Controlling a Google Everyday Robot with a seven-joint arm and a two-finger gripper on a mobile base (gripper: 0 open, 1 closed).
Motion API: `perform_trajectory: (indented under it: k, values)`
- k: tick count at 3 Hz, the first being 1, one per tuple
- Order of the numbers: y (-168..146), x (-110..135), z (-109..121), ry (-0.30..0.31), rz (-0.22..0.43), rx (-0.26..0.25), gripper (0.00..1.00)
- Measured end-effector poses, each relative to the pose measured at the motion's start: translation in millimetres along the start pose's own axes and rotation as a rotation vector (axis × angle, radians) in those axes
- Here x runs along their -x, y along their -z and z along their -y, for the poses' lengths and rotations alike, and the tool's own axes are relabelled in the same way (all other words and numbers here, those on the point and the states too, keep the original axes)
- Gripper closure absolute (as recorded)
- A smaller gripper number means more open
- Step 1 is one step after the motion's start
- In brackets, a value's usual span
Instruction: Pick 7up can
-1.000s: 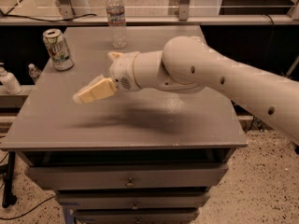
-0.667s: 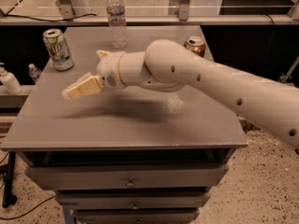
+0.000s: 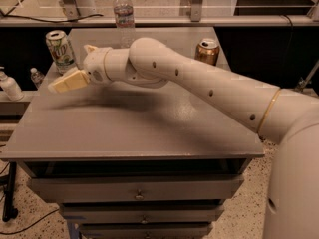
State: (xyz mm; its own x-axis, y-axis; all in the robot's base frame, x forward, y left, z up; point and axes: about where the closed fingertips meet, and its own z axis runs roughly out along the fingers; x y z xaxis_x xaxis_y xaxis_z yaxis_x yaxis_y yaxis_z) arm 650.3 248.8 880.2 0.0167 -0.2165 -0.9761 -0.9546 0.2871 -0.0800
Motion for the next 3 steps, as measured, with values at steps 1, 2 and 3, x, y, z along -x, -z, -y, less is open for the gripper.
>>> perform_trajectory:
  k: [1, 2, 3]
  values:
    - [-27, 8, 22, 0.026, 0.013, -0.001, 0.0]
    - [-48, 16, 36, 0.035, 0.021, 0.002, 0.0]
    - [-69, 22, 37, 0.008, 0.03, 0.008, 0.0]
